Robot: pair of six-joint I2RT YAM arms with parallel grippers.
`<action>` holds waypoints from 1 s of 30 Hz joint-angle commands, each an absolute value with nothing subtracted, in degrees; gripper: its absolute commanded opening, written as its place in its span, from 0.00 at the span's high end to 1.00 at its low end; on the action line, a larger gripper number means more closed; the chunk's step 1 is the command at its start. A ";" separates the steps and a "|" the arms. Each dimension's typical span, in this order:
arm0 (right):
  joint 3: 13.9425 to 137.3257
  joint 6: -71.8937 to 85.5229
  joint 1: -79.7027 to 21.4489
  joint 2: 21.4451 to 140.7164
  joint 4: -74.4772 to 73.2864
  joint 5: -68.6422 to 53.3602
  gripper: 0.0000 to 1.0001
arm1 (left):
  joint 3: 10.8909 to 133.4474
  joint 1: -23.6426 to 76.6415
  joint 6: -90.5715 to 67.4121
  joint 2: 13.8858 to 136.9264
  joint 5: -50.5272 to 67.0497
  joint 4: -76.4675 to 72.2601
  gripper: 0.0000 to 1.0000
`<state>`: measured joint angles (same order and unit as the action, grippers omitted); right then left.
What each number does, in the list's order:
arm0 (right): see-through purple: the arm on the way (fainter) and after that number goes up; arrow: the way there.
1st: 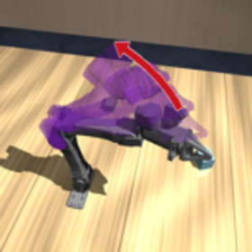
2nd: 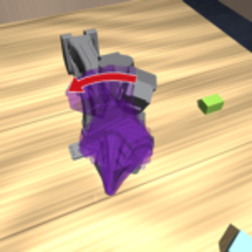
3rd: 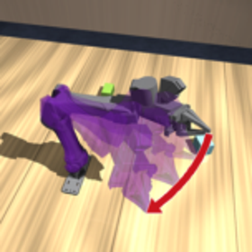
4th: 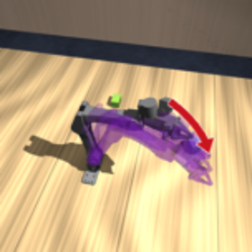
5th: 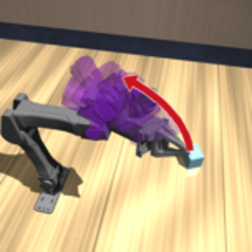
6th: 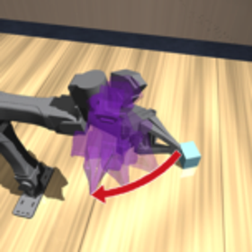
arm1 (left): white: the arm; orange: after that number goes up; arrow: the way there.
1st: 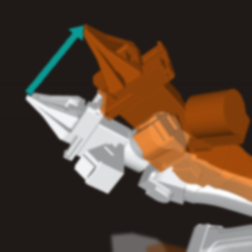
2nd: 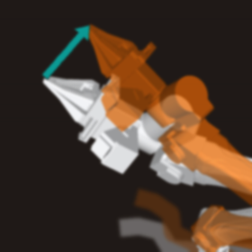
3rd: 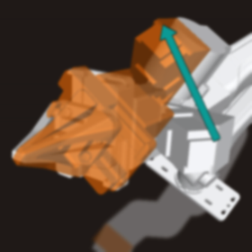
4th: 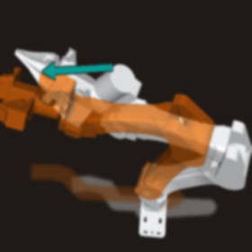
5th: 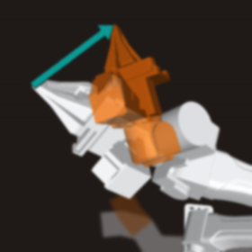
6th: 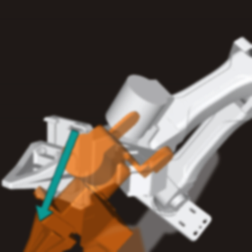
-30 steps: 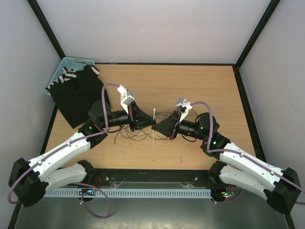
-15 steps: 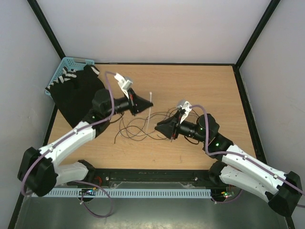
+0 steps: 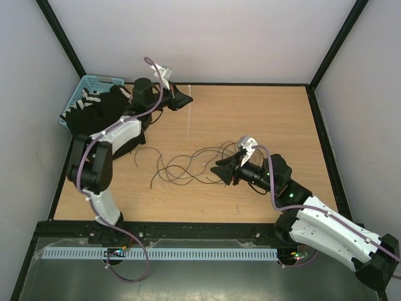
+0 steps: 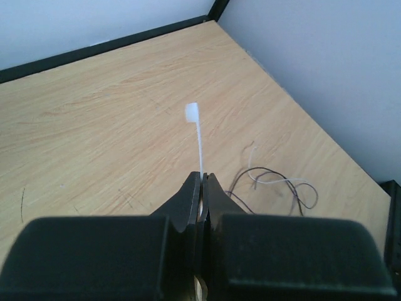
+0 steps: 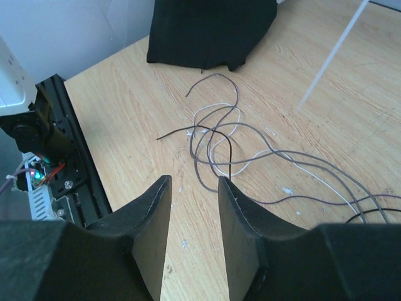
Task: Zip-tie the wires
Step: Pick up the ribbon at the center of the board, then adjust the cable at the center of the board.
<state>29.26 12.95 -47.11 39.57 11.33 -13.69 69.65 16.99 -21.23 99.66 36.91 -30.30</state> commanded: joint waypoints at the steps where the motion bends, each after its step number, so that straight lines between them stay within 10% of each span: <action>1: 28.00 11.97 -47.15 37.43 10.86 -12.69 0.54 | 76.21 17.05 -19.23 107.05 39.07 -32.96 1.00; 30: 25.55 11.10 -47.09 37.17 10.67 -11.59 0.54 | 46.56 21.97 -23.29 107.17 33.24 -62.56 1.00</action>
<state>26.37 11.31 -47.11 36.88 9.10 -11.07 48.64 20.64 -23.31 110.93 33.52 -56.34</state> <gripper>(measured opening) 0.459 0.002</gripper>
